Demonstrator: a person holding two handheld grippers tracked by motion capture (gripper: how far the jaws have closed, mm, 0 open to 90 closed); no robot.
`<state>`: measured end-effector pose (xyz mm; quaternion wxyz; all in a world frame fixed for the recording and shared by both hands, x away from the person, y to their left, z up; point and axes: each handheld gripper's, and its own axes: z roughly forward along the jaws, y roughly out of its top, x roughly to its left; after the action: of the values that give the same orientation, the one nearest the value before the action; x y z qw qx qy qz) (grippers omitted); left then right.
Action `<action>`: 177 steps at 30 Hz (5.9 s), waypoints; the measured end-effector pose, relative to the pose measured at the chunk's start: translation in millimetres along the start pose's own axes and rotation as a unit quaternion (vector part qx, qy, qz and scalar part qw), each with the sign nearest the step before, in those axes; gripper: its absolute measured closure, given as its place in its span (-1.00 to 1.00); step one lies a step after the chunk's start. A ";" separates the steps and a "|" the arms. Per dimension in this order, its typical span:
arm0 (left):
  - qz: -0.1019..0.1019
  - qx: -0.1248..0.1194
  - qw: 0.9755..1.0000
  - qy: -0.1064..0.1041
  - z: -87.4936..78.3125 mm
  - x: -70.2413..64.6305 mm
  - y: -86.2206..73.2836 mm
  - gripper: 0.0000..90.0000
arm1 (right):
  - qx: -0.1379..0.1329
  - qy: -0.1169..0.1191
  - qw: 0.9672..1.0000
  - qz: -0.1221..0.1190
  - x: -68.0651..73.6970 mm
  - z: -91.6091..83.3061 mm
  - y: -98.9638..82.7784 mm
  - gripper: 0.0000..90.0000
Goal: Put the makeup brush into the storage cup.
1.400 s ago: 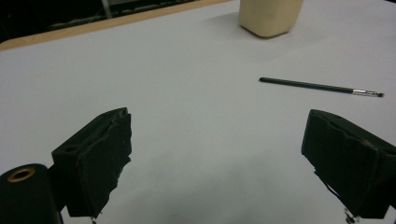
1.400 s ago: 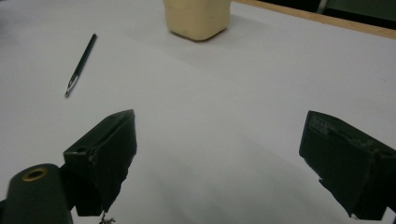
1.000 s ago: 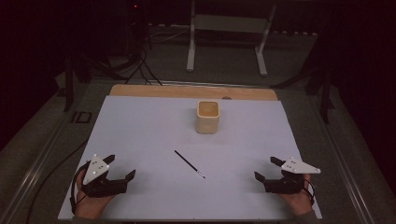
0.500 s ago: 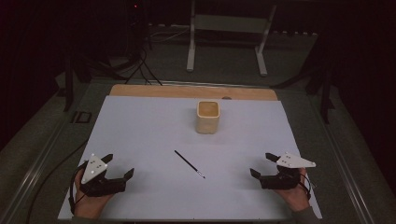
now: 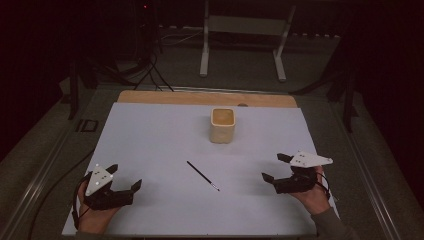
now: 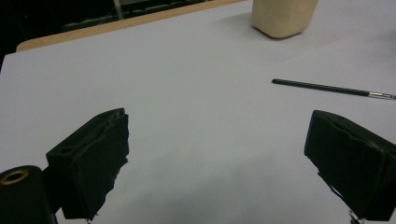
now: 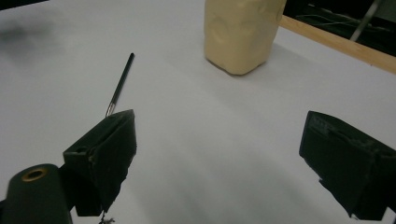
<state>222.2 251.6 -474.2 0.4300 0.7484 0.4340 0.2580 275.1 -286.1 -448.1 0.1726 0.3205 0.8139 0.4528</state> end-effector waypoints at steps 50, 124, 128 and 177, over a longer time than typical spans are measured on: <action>-0.009 -0.012 1.000 0.014 -4.5 6.4 -1.5 -0.85 | 0.010 0.073 0.994 -0.076 32.7 43.7 84.8 -0.76; -0.006 -0.010 1.000 0.011 -4.4 8.2 -2.4 -0.85 | 0.273 0.098 0.936 -0.197 75.5 133.5 131.6 -0.76; -0.006 -0.010 1.000 0.011 -4.4 8.3 -2.4 -0.85 | 0.289 0.099 0.931 -0.200 76.2 135.3 132.5 -0.76; -0.005 -0.010 1.000 0.008 -3.9 7.0 -2.9 -0.85 | 0.385 0.097 0.888 -0.231 96.4 206.3 90.7 -0.75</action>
<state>221.5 260.1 -474.6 0.4351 0.7399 0.4389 0.2659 355.2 -56.6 -479.7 0.0556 0.1196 0.9881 0.0796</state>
